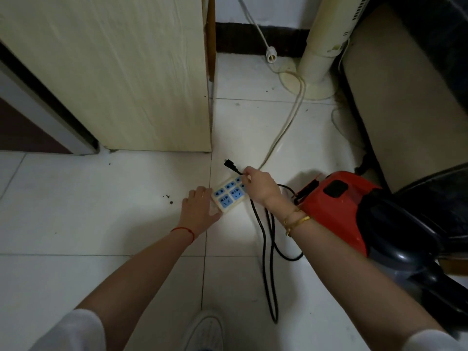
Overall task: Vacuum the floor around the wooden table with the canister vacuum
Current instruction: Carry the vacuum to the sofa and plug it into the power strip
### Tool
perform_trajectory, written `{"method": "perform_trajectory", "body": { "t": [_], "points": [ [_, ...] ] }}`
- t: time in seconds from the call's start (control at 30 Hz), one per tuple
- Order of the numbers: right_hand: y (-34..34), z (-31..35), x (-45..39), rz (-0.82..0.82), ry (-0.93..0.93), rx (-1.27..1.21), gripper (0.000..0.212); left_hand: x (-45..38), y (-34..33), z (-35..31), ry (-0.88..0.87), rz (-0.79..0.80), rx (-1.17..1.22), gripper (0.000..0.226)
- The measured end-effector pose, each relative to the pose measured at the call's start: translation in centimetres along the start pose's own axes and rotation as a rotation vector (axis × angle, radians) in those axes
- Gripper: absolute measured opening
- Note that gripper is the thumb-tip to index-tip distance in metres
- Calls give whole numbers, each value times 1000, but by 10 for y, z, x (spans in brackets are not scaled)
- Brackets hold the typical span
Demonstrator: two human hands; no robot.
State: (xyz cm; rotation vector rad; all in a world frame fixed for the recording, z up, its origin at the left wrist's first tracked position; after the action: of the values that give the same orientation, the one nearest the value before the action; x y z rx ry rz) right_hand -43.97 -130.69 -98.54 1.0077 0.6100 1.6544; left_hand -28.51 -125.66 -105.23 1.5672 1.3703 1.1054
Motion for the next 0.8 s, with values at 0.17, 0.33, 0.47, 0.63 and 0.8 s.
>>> {"method": "perform_trajectory", "body": {
  "t": [0.17, 0.33, 0.47, 0.63, 0.8],
  "points": [
    [-18, 8, -4, 40, 182, 402, 30, -4, -16, 1, 66, 10, 38, 77],
    [-23, 18, -1, 45, 322, 590, 37, -6, -14, 2, 89, -59, 124, 71],
    [-25, 29, -1, -5, 388, 707, 27, -7, -11, 3, 93, -78, 147, 68],
    [-31, 43, -2, 42, 397, 804, 17, -8, -12, 5, 96, -86, 161, 65],
    [-36, 62, 1, 95, 484, 921, 16, -9, -12, 5, 98, -89, 176, 66]
  ]
}}
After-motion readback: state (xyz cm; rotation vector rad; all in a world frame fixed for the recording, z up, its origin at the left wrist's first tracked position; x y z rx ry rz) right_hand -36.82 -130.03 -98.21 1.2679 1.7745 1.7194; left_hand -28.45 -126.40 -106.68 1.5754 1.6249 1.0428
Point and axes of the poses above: each hand's wrist, its own x-axis away from the middle knuckle, its own y-axis out of the back of the hand, z = x × y, the point moved 10 cm from there along -x, towards the middle knuckle, and after that the axes turned 4 degrees about -z, right-handed, at the moved point
